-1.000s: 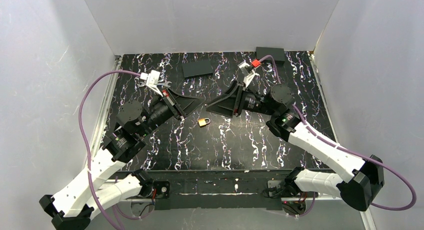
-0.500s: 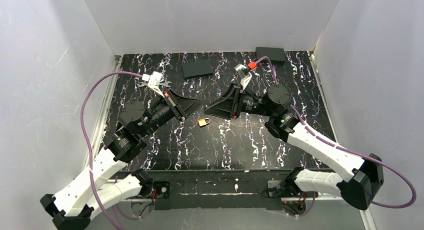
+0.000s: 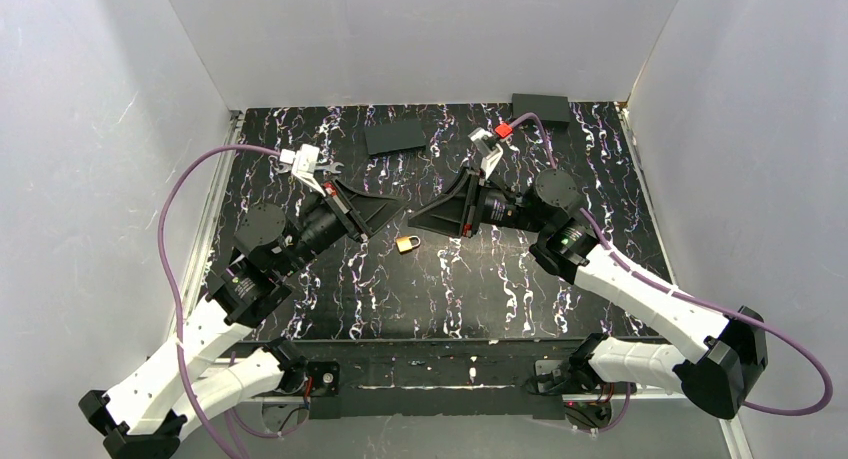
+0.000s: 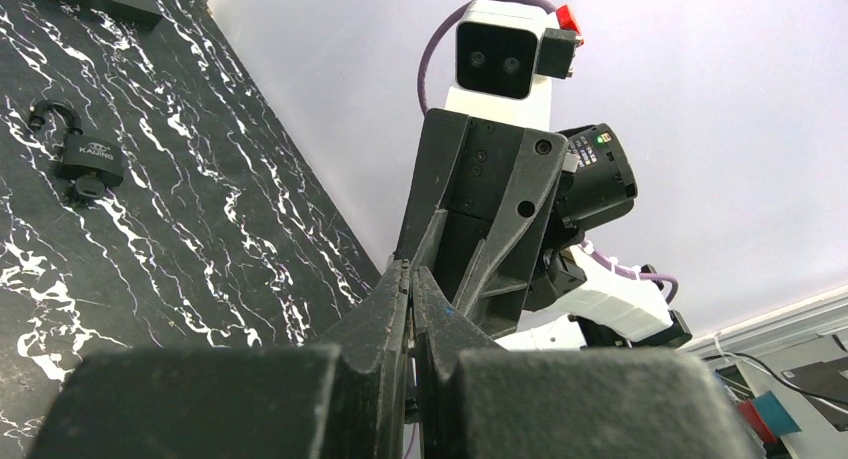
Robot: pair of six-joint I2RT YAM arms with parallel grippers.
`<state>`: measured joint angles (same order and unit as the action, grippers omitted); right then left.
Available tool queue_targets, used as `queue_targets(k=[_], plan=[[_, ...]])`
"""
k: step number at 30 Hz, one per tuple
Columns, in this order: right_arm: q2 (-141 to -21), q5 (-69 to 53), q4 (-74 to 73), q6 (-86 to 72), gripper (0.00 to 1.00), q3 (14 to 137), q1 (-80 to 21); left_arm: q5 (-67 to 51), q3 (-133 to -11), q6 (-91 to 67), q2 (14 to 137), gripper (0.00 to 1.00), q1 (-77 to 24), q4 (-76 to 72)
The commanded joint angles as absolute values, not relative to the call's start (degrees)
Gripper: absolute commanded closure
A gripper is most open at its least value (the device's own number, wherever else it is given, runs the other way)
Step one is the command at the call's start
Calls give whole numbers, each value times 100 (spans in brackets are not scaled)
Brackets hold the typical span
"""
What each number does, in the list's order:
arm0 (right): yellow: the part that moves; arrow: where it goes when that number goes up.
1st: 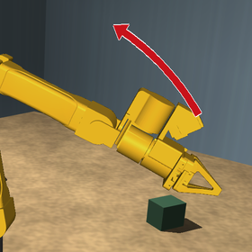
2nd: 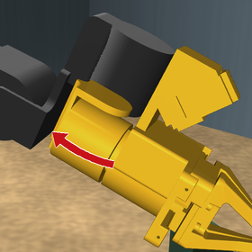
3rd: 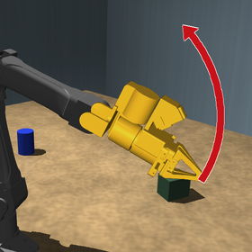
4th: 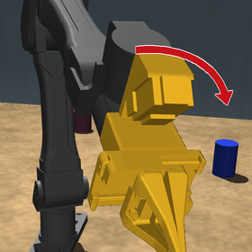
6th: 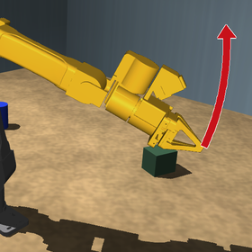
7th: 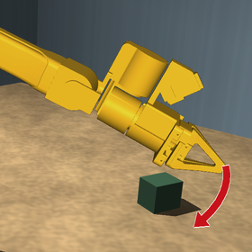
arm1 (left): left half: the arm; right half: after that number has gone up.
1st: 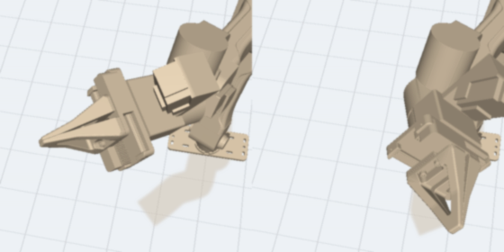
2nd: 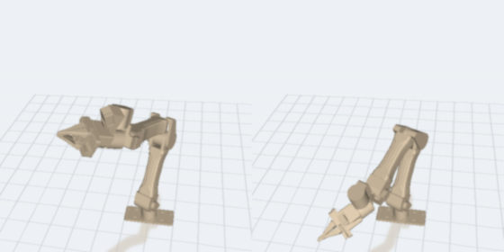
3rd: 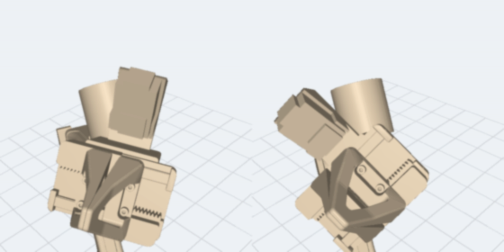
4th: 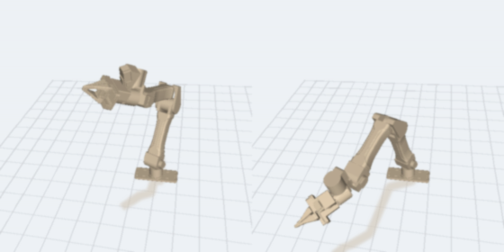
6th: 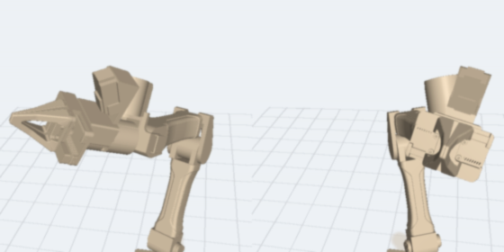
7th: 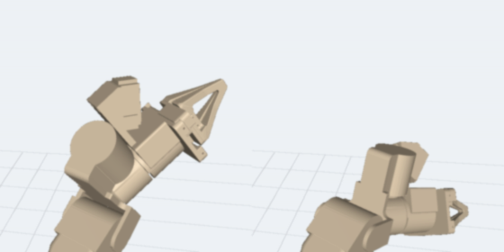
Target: Unlock with the key
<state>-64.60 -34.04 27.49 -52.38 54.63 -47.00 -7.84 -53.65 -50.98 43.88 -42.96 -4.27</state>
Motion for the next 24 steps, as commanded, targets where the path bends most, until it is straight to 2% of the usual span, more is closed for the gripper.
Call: queue_targets(k=[1,5,10,16,18,23,24], plan=[[-6390,-3256,2924,-5237,64,5688,-4735,-653,-5326,-4993,4298,100,-4306,-527],[-6397,-3196,2931,-5265,66,5703,-4735,-633,-5309,-4984,4272,100,-4305,-505],[-6433,-3167,2995,-5352,72,5726,-4737,-618,-5287,-4990,4246,100,-4305,-478],[-6492,-3168,3154,-5499,86,5676,-4735,-589,-5276,-4968,4214,100,-4306,-451],[-6499,-3185,3180,-5513,99,5662,-4733,-568,-5267,-4956,4203,100,-4304,-433],[-6472,-3226,3188,-5482,99,5612,-4735,-392,-5247,-4901,4129,100,-4302,-260],[-6457,-3233,3183,-5467,99,5601,-4737,-347,-5261,-4881,4104,98,-4306,-178]])
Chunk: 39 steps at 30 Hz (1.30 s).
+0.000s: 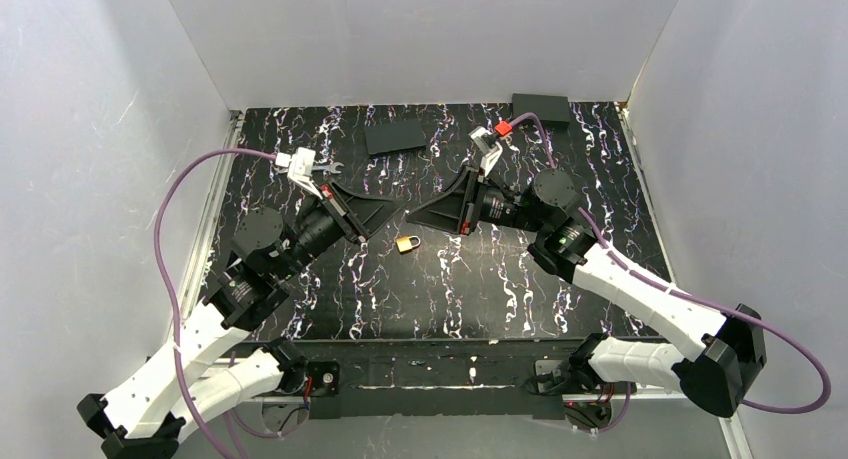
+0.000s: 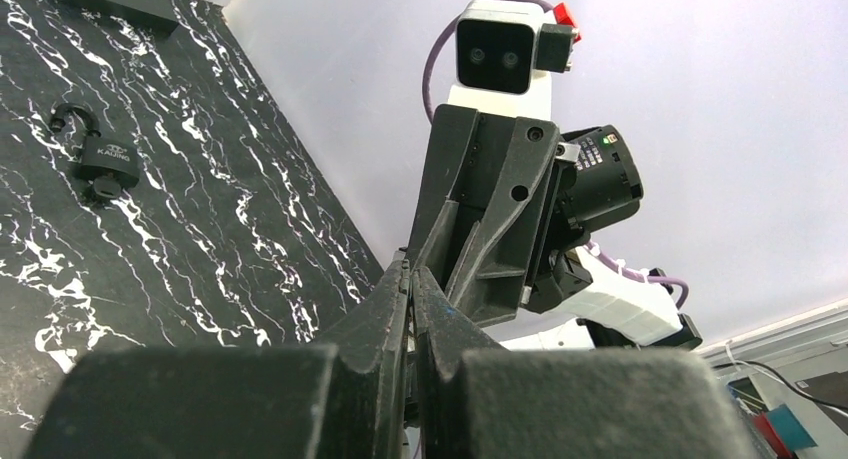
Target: Unlock with the key
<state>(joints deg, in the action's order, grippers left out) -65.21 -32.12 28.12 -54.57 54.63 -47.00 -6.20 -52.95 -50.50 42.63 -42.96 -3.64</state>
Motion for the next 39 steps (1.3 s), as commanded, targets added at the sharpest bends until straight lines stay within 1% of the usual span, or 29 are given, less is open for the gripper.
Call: queue_targets(k=[1,3,5,13,14,15,16,17,19,23,28,33,35,39], plan=[[-6433,-3230,3170,-5443,99,5584,-4736,-298,-5281,-4845,4086,89,-4307,-74],[-6370,-3191,3070,-5377,99,5537,-4737,-200,-5327,-4759,4028,77,-4302,198],[-6275,-3029,2812,-5246,99,5495,-4737,-107,-5323,-4708,3958,71,-4300,345],[-6146,-2781,2715,-5189,99,5327,-4735,-140,-5223,-4748,3961,68,-4300,350],[-6137,-2725,2677,-5193,99,5320,-4735,-158,-5229,-4752,3963,64,-4299,384],[-6128,-2660,2635,-5202,99,5318,-4729,-187,-5234,-4742,3950,57,-4305,409],[-6119,-2579,2594,-5241,99,5310,-4735,-219,-5233,-4742,3920,47,-4302,467],[-6110,-2515,2607,-5296,99,5304,-4733,-246,-5231,-4750,3886,39,-4299,492],[-6119,-2419,2736,-5462,99,5268,-4731,-275,-5179,-4823,3809,31,-4302,555],[-6217,-2361,2809,-5709,99,5362,-4736,-704,-4902,-4860,3651,32,-4302,142],[-6293,-2465,2794,-5885,99,5587,-4737,-1157,-4696,-4905,3742,40,-4300,-391],[-6293,-2519,2659,-5934,99,5772,-4737,-1503,-4699,-4729,3879,44,-4304,-710],[-6294,-2538,2675,-5979,99,5783,-4737,-1594,-4744,-4695,3937,48,-4300,-799],[-6302,-2581,2751,-6072,99,5796,-4735,-1615,-4816,-4650,3992,52,-4295,-843]])
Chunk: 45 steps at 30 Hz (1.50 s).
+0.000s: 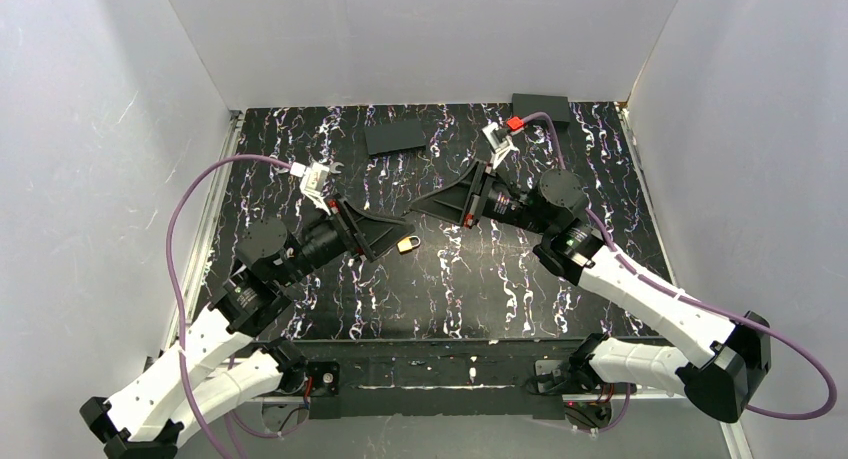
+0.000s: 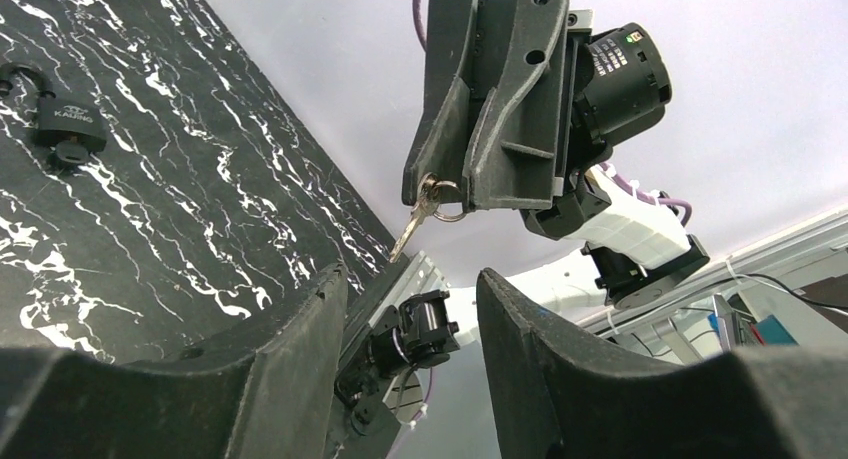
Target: Unlock with the key
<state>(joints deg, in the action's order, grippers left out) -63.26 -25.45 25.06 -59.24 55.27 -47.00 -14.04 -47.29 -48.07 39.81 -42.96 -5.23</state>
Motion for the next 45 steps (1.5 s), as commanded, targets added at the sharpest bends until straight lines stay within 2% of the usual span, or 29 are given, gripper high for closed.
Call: queue_targets(k=[1,19,41,45], plan=[[-6297,-2584,2764,-6080,99,5800,-4737,-1597,-4814,-4642,3990,52,-4296,-844],[-6333,-2728,2834,-6189,99,5840,-4737,-1459,-4877,-4527,4000,63,-4223,-873],[-6389,-2839,2925,-6296,99,5766,-4770,-1525,-4964,-4429,4068,65,-4219,-1041],[-6397,-2839,2922,-6298,99,5766,-4779,-1568,-4966,-4430,4078,70,-4213,-1084]])
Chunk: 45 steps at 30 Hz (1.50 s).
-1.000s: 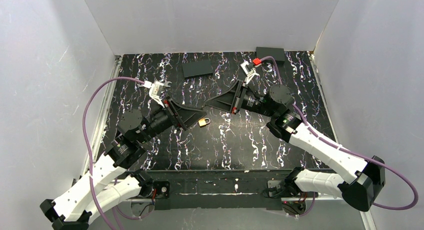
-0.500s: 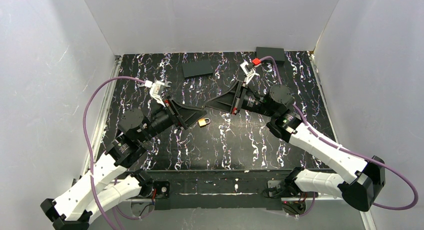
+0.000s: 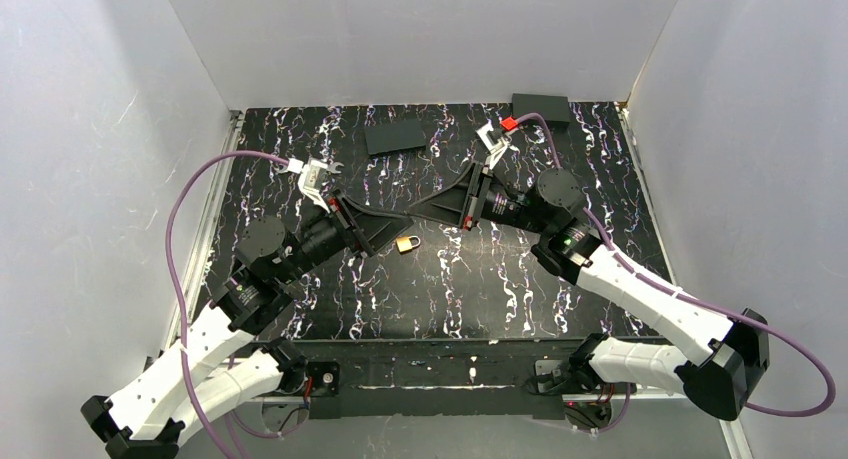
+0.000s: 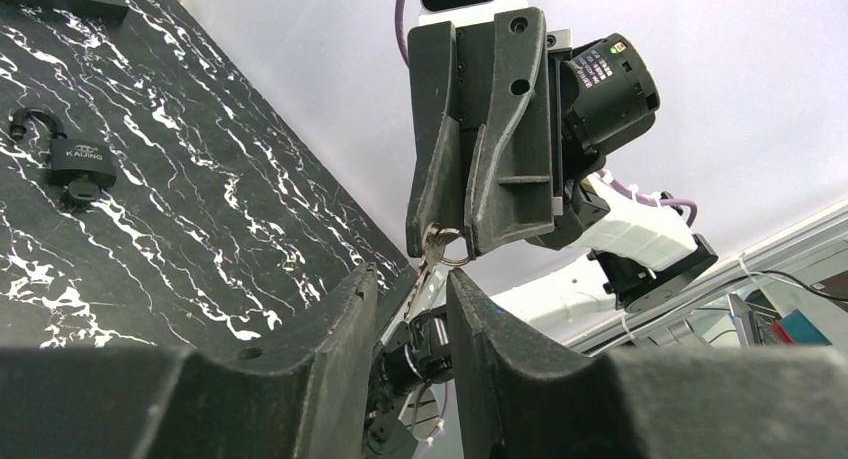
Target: Unlock with the key
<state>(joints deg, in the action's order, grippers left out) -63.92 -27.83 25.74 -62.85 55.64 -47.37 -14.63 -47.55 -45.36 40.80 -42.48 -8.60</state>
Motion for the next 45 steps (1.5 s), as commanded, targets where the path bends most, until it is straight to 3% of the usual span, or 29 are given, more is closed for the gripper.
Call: queue_targets(k=[1,6,13,14,16,17,18,20,26,32,45], plan=[[-6398,-2839,2926,-6298,99,5761,-4781,-1565,-4972,-4423,4078,74,-4218,-1089],[-6390,-2813,2927,-6299,99,5739,-4781,-1541,-4945,-4421,4038,100,-4210,-1090],[-6375,-2776,2722,-6107,98,5754,-4781,-1507,-4874,-4388,3874,100,-4210,-1038],[-6354,-2769,2590,-5993,84,5780,-4781,-1511,-4888,-4375,3854,100,-4211,-966],[-6272,-2702,2141,-5642,46,5909,-4777,-1478,-4958,-4332,3818,100,-4216,-656],[-6233,-2669,1890,-5434,33,5999,-4776,-1376,-5065,-4280,3819,100,-4211,-347],[-6205,-2675,1640,-5219,26,6097,-4773,-1286,-5191,-4203,3841,100,-4208,72],[-6184,-2718,1122,-4742,22,6307,-4772,-1134,-5422,-4076,3902,100,-4209,811],[-6185,-3035,413,-3886,22,6375,-4772,-1057,-5972,-4053,4074,100,-4203,2180],[-6242,-3286,1119,-4087,23,5958,-4781,-1239,-6527,-4094,4529,100,-4214,3190],[-6567,-3821,1978,-4565,46,5674,-4793,-2053,-6657,-3678,4691,100,-4215,2989]])
